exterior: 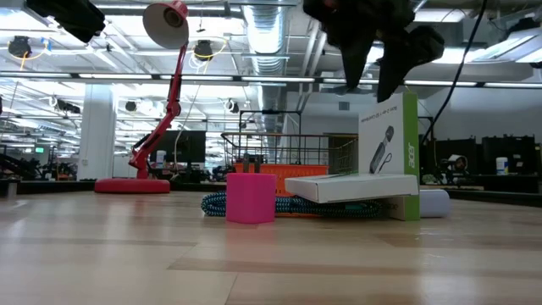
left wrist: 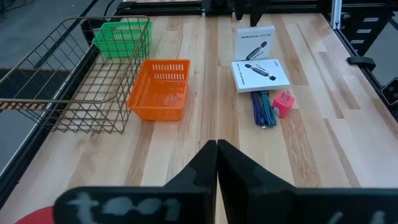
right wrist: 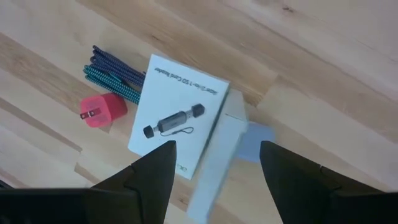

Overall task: Pick and place items into bin
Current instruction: Put the right card reader box into the gold wire basket

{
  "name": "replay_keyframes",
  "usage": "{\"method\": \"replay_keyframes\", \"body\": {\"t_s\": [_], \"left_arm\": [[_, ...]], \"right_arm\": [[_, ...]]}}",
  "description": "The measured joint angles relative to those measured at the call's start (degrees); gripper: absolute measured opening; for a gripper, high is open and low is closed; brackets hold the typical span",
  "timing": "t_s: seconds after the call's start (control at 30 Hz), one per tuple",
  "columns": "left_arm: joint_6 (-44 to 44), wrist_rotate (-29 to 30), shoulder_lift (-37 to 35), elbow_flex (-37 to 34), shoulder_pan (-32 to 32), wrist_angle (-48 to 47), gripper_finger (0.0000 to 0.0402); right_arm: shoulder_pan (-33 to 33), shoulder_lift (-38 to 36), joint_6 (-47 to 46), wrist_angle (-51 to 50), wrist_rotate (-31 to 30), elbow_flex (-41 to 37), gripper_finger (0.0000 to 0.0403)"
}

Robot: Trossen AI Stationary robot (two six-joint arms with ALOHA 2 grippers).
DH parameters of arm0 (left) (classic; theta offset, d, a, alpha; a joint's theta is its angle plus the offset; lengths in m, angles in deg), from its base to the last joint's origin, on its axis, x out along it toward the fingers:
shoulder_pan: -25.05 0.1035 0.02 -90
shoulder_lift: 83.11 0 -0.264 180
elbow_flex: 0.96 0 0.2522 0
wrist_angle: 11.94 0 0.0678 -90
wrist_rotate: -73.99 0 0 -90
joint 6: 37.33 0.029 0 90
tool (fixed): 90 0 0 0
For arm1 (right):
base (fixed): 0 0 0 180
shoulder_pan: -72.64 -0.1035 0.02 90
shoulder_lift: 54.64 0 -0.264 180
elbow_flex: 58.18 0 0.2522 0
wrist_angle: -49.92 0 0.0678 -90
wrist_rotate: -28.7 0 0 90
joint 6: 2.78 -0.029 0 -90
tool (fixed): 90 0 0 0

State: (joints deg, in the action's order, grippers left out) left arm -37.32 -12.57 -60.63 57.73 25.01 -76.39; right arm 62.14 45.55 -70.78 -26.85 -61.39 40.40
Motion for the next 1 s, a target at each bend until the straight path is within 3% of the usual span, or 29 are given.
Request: {"method": "replay_keyframes", "body": {"t_s": [0.3,0.73,1.0], "left_arm": [[-0.2,0.1,0.0,0.0,0.0,-0.2,0.0000],[-0.1,0.3,0.0,0.0,0.0,-1.2,0.0000],[-0.1,0.3,0.0,0.0,0.0,-1.3,0.0000]], "right_arm": [[0.2,4.5,3.6,2.6,3.2,0.0,0.0228],[1.0,5.1,5.3,-1.0,3.1,0.0,0.0227],[1.0,5.1,4.7,-1.7,3.2,0.0,0.0189]]}}
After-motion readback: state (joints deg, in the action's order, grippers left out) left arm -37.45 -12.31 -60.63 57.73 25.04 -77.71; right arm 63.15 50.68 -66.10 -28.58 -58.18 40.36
